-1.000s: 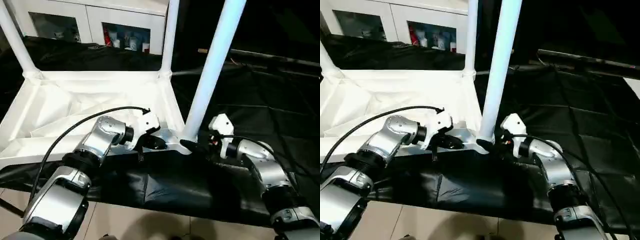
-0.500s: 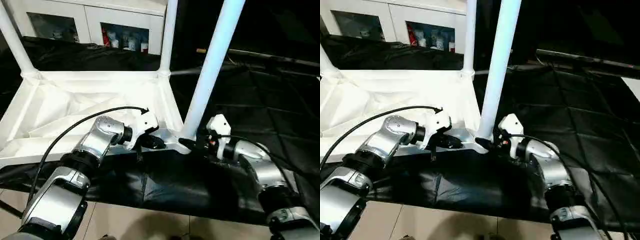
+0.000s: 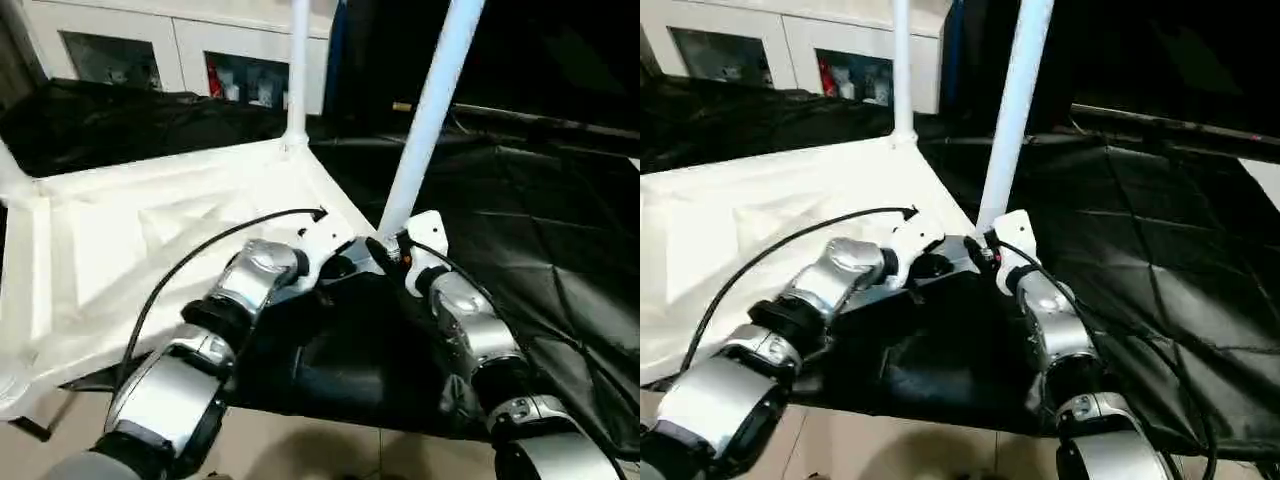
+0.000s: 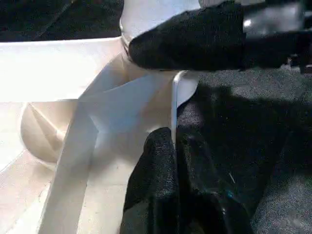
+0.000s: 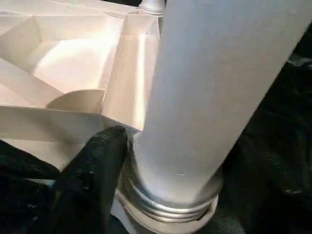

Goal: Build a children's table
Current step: Rotate leg to tighten

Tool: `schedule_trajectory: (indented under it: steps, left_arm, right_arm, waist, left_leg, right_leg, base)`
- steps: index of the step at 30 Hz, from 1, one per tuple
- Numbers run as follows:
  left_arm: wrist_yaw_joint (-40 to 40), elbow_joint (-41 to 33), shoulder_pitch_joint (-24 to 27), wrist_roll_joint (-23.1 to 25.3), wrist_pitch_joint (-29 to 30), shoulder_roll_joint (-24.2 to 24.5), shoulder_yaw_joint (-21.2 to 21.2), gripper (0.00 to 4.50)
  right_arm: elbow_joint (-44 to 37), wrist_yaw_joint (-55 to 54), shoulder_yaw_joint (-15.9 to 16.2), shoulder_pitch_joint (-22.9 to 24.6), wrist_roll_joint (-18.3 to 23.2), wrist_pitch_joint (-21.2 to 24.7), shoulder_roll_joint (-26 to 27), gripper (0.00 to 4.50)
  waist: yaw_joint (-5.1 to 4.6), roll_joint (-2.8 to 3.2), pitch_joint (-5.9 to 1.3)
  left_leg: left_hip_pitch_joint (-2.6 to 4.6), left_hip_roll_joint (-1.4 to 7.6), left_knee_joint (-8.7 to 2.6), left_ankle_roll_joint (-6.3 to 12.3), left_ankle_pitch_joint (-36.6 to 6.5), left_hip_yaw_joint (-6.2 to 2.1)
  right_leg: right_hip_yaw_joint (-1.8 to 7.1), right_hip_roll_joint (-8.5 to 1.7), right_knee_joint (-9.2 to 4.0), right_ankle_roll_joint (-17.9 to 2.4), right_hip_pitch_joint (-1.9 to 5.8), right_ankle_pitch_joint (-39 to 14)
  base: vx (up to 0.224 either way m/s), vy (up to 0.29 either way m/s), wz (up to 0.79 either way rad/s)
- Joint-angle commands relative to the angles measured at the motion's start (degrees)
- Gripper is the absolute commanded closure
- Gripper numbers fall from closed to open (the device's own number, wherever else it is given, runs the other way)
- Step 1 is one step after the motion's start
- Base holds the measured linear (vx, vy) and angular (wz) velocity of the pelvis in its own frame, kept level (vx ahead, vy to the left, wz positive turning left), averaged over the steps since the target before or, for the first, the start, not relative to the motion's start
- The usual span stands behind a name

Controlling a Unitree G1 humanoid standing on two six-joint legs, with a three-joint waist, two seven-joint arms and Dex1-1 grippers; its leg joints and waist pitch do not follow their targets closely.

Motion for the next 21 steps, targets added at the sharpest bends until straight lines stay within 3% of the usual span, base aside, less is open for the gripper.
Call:
schedule_trajectory:
  steps: [1, 5, 10, 14, 16, 21]
  left_arm:
    - [-2.65, 0.92, 0.12, 0.52, -1.48, -1.37, -2.25, 4.5]
    - [-9.78, -0.59, 0.9, 0.69, -4.18, 2.16, -3.27, 4.5]
    - [-19.36, -3.22, 2.34, -0.46, -7.58, 6.41, -3.43, 4.5]
    - [-28.72, -8.1, 4.52, -2.32, -6.82, 10.22, -4.58, 4.5]
    - [-31.02, -9.31, 5.12, -2.93, -6.55, 10.95, -4.75, 4.5]
    - [-33.97, -11.16, 6.16, -3.57, -6.54, 12.3, -4.52, 4.5]
  right_arm:
    - [0.88, 4.09, 3.01, 1.01, -0.18, 0.11, 1.46, 0.97]
    - [-1.49, 11.41, 2.27, 1.92, 1.67, -2.61, -2.8, 0.92]
    - [-6.47, 25.97, 0.3, 3.61, 7.82, -1.43, -8.88, 0.92]
    - [-11.9, 37.4, 2.03, 5.69, 10.64, 3.08, -14.08, 0.92]
    - [-12.74, 39.0, 2.59, 6.17, 10.53, 3.33, -15.22, 0.92]
    - [-13.53, 41.91, 4.49, 6.88, 8.91, 3.3, -17.45, 0.92]
  waist:
    - [-0.13, 0.66, -2.43]
    - [0.23, 0.43, -2.52]
    - [0.67, 0.3, -3.02]
    - [1.11, 0.47, -3.26]
    - [1.29, 0.54, -3.17]
    - [1.24, 0.59, -2.87]
  left_leg:
    - [0.16, -0.8, -4.29, 1.53, -23.8, 0.38]
    - [-0.07, -0.67, -4.3, 3.07, -21.6, 0.55]
    - [-0.59, -0.34, -3.9, 5.08, -14.19, 0.88]
    - [-0.64, -0.14, -3.58, 7.13, -8.7, 1.01]
    - [-0.44, -0.04, -3.53, 7.23, -9.19, 1.12]
    - [0.02, -0.06, -3.73, 5.04, -13.67, 1.33]
  right_leg:
    - [0.97, -1.92, -5.69, -7.14, 1.6, -25.59]
    - [1.21, -2.12, -5.56, -7.96, 1.93, -23.28]
    - [1.39, -2.07, -3.93, -12.55, 2.85, -10.58]
    - [1.4, -1.97, -2.65, -16.0, 3.31, -0.27]
    - [1.36, -2.03, -2.53, -16.7, 3.21, 0.52]
    - [1.43, -2.07, -3.24, -15.68, 2.85, -6.2]
  base:
    - [0.0, 0.0, 0.0]
    - [0.0, 0.0, 0.0]
    - [0.0, 0.0, 0.0]
    - [0.0, 0.0, 0.0]
    - [0.0, 0.0, 0.0]
    - [0.0, 0.0, 0.0]
